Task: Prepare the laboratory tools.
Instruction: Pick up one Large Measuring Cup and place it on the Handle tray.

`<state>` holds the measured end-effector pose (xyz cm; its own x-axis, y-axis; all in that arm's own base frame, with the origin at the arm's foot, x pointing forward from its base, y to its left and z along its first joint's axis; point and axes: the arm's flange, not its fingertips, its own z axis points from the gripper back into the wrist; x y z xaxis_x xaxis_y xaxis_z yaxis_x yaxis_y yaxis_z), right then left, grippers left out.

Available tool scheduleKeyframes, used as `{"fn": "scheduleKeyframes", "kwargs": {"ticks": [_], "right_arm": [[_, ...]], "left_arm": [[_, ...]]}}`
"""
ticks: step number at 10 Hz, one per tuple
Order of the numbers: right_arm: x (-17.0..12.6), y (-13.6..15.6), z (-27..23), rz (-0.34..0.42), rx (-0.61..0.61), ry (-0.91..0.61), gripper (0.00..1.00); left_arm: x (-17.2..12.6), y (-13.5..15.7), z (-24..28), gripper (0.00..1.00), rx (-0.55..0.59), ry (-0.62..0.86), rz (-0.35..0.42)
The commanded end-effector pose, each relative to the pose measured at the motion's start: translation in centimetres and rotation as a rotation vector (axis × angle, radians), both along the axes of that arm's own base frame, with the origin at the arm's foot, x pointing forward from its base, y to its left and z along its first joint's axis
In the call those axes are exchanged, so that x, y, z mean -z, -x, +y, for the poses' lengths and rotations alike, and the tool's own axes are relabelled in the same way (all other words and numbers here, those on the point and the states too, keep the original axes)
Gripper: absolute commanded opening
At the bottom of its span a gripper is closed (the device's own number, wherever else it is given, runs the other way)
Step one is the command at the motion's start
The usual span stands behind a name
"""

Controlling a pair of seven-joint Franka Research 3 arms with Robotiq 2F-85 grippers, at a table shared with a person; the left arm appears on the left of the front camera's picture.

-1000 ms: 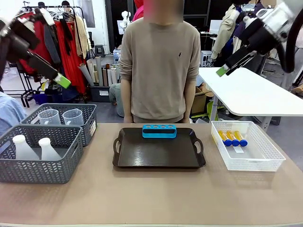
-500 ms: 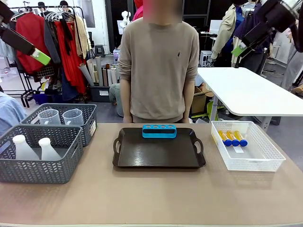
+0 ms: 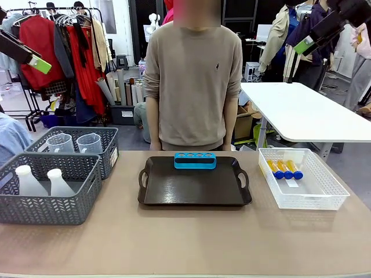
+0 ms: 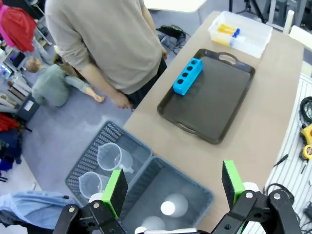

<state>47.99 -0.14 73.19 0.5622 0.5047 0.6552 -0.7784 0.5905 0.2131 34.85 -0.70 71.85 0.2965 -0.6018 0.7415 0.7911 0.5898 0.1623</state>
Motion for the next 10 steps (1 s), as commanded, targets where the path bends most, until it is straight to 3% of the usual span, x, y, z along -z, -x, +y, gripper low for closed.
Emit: {"fn": "scheduleKeyframes", "kwargs": {"ticks": [1,6,10], "right_arm": [[-0.3,0.3,-0.3,-0.024,-0.042,-0.033,1.00],[-1.2,1.2,-0.1,-0.069,-0.054,-0.034,1.00],[-1.1,1.4,-0.3,-0.071,-0.059,-0.042,1.00]], "left_arm": [[-0.3,-0.3,0.0,1.00,0.032,-0.004,-0.049],[-3.1,0.2,-1.1,1.00,0.054,-0.005,-0.046],[-3.1,-0.1,-1.3,1.00,0.040,-0.019,-0.057]]}}
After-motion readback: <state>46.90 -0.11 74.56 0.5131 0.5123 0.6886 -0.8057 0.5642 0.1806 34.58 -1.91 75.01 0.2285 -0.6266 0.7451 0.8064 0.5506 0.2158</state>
